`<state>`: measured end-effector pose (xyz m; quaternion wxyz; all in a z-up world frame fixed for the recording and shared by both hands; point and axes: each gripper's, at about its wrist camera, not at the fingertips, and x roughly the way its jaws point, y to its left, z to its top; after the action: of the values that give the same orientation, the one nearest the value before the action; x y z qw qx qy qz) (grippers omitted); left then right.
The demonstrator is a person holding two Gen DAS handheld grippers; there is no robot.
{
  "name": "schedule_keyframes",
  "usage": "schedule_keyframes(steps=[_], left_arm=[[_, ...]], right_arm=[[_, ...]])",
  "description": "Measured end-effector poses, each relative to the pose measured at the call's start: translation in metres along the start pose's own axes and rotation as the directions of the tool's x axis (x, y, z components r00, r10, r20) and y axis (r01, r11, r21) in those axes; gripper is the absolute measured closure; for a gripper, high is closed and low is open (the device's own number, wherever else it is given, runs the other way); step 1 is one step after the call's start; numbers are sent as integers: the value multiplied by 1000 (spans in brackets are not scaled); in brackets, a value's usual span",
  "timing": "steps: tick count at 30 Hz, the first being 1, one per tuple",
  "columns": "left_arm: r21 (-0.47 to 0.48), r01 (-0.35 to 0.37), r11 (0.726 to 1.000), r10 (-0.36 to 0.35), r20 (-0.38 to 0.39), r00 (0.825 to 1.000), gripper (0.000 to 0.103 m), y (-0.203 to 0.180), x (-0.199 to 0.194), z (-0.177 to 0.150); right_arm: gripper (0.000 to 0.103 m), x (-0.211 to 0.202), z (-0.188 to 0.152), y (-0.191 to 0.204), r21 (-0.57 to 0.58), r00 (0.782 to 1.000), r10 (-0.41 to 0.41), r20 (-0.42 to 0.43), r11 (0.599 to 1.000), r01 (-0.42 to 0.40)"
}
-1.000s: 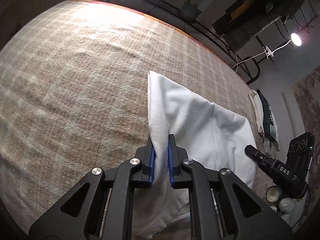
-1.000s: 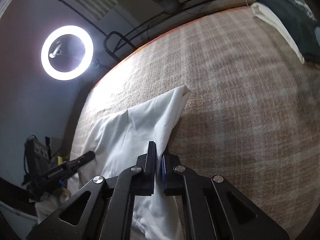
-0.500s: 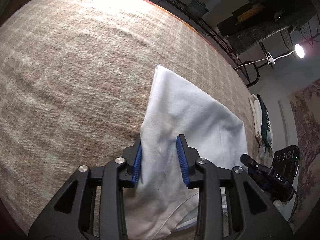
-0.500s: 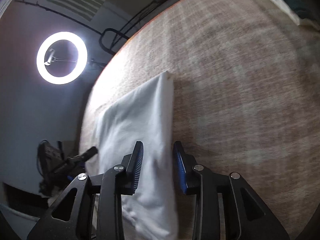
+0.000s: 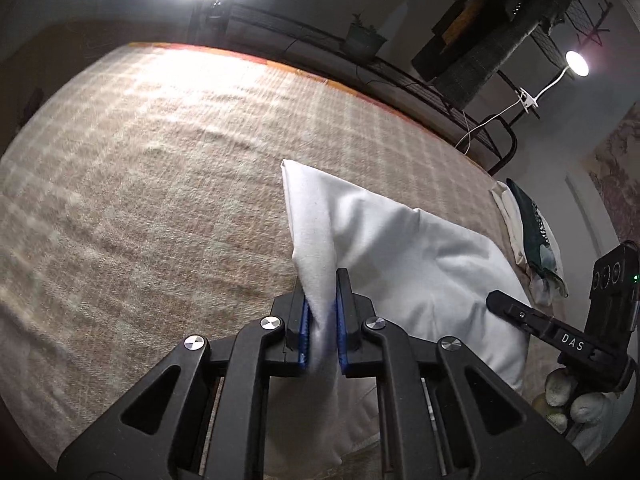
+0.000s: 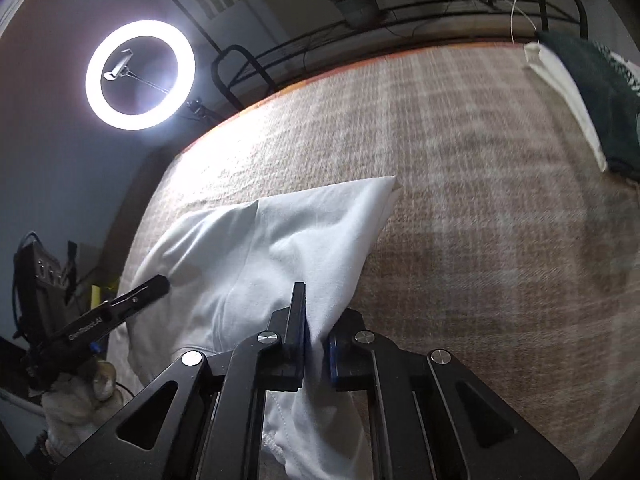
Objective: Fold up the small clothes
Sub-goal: 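Lift the folded shirt and carry it toward the clothes stack with both tools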
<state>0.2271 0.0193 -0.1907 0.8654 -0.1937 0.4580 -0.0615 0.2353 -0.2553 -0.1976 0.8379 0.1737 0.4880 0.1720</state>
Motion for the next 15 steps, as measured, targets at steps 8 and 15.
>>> schedule_keyframes(steps=[8, 15], left_arm=[[57, 52, 997, -53, 29, 998, 94, -41, -11, -1], [160, 102, 982, -107, 26, 994, 94, -114, -2, -13]], right_arm=[[96, -47, 0, -3, -72, 996, -53, 76, 996, 59], [96, -91, -1, -30, -74, 985, -109, 136, 990, 120]])
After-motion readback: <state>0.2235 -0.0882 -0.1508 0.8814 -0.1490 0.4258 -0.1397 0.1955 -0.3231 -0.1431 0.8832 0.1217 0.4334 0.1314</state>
